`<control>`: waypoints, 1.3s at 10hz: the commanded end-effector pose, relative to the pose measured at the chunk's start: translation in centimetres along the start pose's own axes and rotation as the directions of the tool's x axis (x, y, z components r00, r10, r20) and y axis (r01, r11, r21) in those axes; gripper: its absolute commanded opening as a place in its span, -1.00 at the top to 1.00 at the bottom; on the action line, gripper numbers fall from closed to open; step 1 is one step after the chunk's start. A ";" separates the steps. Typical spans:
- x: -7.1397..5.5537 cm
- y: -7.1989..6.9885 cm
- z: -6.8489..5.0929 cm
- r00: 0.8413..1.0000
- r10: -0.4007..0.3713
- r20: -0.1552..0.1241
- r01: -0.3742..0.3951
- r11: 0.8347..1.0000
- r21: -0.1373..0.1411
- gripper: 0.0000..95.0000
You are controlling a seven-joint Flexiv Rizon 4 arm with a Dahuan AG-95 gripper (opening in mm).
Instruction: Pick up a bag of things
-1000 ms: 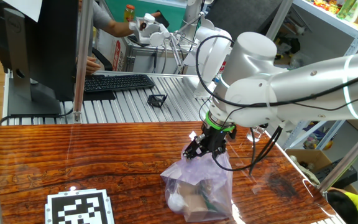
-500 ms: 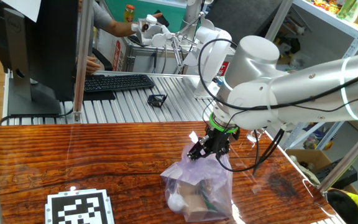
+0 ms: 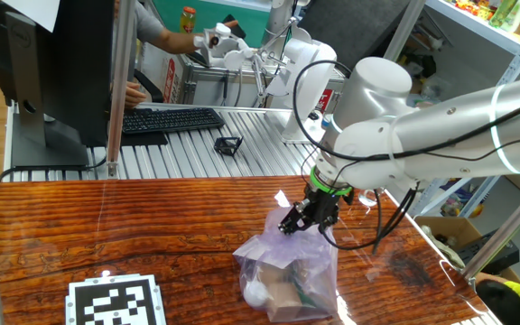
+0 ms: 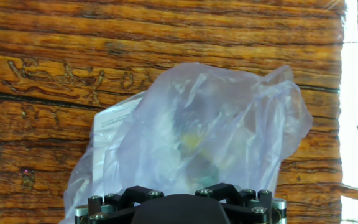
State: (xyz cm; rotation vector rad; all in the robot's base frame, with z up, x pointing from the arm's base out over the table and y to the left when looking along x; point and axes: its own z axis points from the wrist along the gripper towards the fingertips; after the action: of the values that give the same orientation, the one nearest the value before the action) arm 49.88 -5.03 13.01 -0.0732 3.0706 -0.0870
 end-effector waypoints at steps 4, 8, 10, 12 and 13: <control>0.0 -0.5 0.6 1.000 0.007 0.000 -0.007 1.000 -0.008 -1.00; -0.1 -0.8 2.6 1.000 -0.002 0.009 0.002 0.999 -0.033 -1.00; -0.1 -0.8 2.7 1.000 0.003 0.005 -0.003 0.998 -0.055 -1.00; -0.1 -0.7 2.8 1.000 0.007 0.004 -0.006 0.997 -0.074 -1.00; 0.0 -0.7 3.0 1.000 0.007 0.004 -0.007 0.997 -0.075 -1.00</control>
State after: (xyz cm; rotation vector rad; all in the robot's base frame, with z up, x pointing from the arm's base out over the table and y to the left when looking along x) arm 50.13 -5.81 10.01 -0.0664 3.0678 0.0329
